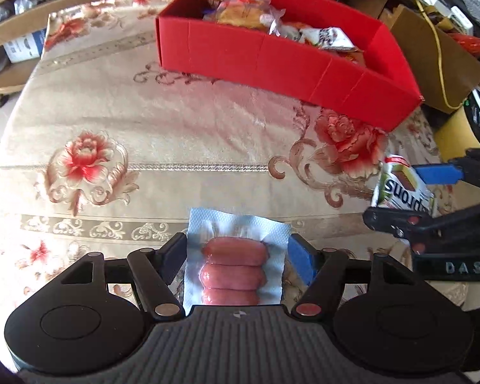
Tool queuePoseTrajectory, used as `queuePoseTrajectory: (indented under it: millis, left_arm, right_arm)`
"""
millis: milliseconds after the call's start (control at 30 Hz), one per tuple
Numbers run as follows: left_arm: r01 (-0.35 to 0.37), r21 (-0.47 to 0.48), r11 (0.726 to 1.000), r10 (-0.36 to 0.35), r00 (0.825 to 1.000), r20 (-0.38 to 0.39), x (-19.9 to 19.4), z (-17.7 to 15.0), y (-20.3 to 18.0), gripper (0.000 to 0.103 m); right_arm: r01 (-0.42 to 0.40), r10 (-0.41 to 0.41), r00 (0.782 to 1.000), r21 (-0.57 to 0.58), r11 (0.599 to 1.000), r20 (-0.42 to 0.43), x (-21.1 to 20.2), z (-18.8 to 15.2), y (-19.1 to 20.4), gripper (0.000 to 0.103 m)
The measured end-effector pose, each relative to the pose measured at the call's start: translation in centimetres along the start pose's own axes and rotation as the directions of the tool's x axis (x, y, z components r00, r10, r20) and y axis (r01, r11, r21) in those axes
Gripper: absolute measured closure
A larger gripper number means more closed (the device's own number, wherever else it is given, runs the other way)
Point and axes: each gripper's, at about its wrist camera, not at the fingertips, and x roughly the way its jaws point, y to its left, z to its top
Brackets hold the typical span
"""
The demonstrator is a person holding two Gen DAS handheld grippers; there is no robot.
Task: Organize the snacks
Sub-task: 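Lift the Caprons pack with the right tool while the left tool lifts the sausage tray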
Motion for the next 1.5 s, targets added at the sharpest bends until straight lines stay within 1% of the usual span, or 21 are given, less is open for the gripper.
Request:
queuePoseTrajectory:
  millis: [100, 167, 200, 300, 400, 433, 467, 633, 867, 900, 933, 967, 1000, 1033, 1100, 1200, 1267, 1333, 1400, 1433, 1500]
  left_arm:
    - [0.002, 0.004, 1.0, -0.002, 1.0, 0.003, 0.3, 0.0, 0.0, 0.027]
    - [0.008, 0.0, 1.0, -0.008, 1.0, 0.002, 0.5, 0.0, -0.1, 0.02]
    - [0.014, 0.0, 1.0, -0.014, 1.0, 0.002, 0.6, 0.0, -0.1, 0.017]
    - [-0.011, 0.048, 0.999, 0.011, 1.0, 0.003, 0.8, -0.3, -0.9, 0.017]
    - [-0.044, 0.092, 0.995, 0.044, 0.999, 0.009, 0.8, -0.8, -1.3, 0.021]
    - [-0.057, 0.103, 0.993, 0.057, 0.998, 0.011, 0.7, -0.9, -1.4, 0.026]
    - [-0.068, 0.109, 0.992, 0.066, 0.998, 0.014, 0.5, -1.0, -1.4, 0.028]
    - [-0.044, 0.072, 0.996, 0.043, 0.999, 0.012, 0.0, -0.8, -0.9, 0.029]
    - [0.006, 0.025, 1.0, -0.008, 0.997, 0.076, -2.4, 0.1, -0.5, 0.029]
    - [0.012, 0.02, 1.0, -0.014, 0.996, 0.085, -2.7, 0.3, -0.5, 0.034]
    - [0.019, 0.019, 1.0, -0.021, 0.996, 0.091, -2.9, 0.5, -0.5, 0.054]
    - [0.045, 0.004, 0.999, -0.046, 0.995, 0.086, -3.0, 0.8, -0.3, 0.06]
    - [0.071, -0.016, 0.997, -0.07, 0.994, 0.084, -3.1, 1.1, 0.0, 0.059]
    - [0.078, -0.024, 0.997, -0.075, 0.994, 0.083, -3.1, 1.3, 0.1, 0.058]
    - [0.061, -0.018, 0.998, -0.06, 0.995, 0.077, -2.9, 1.4, 0.0, 0.057]
    - [0.072, -0.025, 0.997, -0.071, 0.996, 0.051, -2.2, 1.2, 0.0, 0.052]
    - [0.084, -0.044, 0.996, -0.083, 0.996, 0.033, -1.9, 1.1, -0.1, 0.032]
    - [0.099, -0.071, 0.993, -0.097, 0.995, 0.025, -1.6, 1.2, -0.2, 0.026]
    - [0.087, -0.079, 0.993, -0.086, 0.996, 0.012, -1.1, 1.6, -0.7, 0.022]
    - [0.075, -0.083, 0.994, -0.075, 0.997, 0.001, -0.6, 1.8, -1.0, 0.017]
    - [0.051, -0.088, 0.995, -0.054, 0.998, -0.03, 0.4, 1.9, -1.5, 0.016]
  right_arm:
    - [0.002, -0.002, 1.0, 0.004, 1.0, -0.011, 0.3, 0.1, -0.1, 0.033]
    - [0.001, -0.001, 1.0, 0.01, 1.0, -0.016, 0.4, 0.2, -0.3, 0.033]
    - [0.001, 0.0, 1.0, 0.013, 1.0, -0.017, 0.5, 0.3, -0.3, 0.033]
    - [-0.001, 0.001, 1.0, 0.015, 1.0, -0.018, 0.6, 0.3, -0.4, 0.033]
    - [0.003, -0.003, 1.0, 0.017, 1.0, -0.017, 0.5, 0.2, -0.4, 0.033]
    - [0.004, -0.003, 1.0, 0.017, 1.0, -0.015, 0.4, 0.2, -0.4, 0.033]
    - [0.005, -0.005, 1.0, 0.016, 1.0, -0.013, 0.4, 0.2, -0.4, 0.033]
    - [0.009, -0.009, 1.0, 0.009, 1.0, 0.009, -0.2, 0.2, -0.1, 0.033]
    - [0.007, -0.009, 0.998, 0.033, 0.999, 0.062, -1.4, 0.6, -0.2, 0.033]
    - [0.009, -0.011, 0.997, 0.037, 0.999, 0.07, -1.6, 0.7, -0.2, 0.033]
    - [0.009, -0.012, 0.997, 0.041, 0.999, 0.08, -1.8, 0.8, -0.3, 0.033]
    - [0.007, -0.011, 0.996, 0.046, 0.999, 0.089, -2.0, 0.9, -0.3, 0.033]
    - [0.005, -0.01, 0.995, 0.051, 0.999, 0.097, -2.2, 1.1, -0.4, 0.033]
    - [0.002, -0.008, 0.995, 0.054, 0.999, 0.103, -2.3, 1.3, -0.4, 0.033]
    - [0.006, -0.012, 0.994, 0.059, 0.998, 0.108, -2.4, 1.5, -0.4, 0.033]
    - [0.009, -0.015, 0.995, 0.062, 0.998, 0.099, -2.1, 1.5, -0.5, 0.033]
    - [0.009, -0.015, 0.995, 0.063, 0.998, 0.095, -2.0, 1.5, -0.6, 0.033]
    - [0.003, -0.01, 0.995, 0.067, 0.998, 0.098, -2.1, 1.5, -0.8, 0.033]
    - [0.003, -0.011, 0.995, 0.076, 0.997, 0.1, -2.2, 1.4, -1.2, 0.033]
    - [0.004, -0.012, 0.995, 0.084, 0.996, 0.101, -2.2, 1.4, -1.4, 0.033]
    - [0.007, -0.017, 0.995, 0.099, 0.995, 0.101, -2.3, 1.3, -1.9, 0.033]
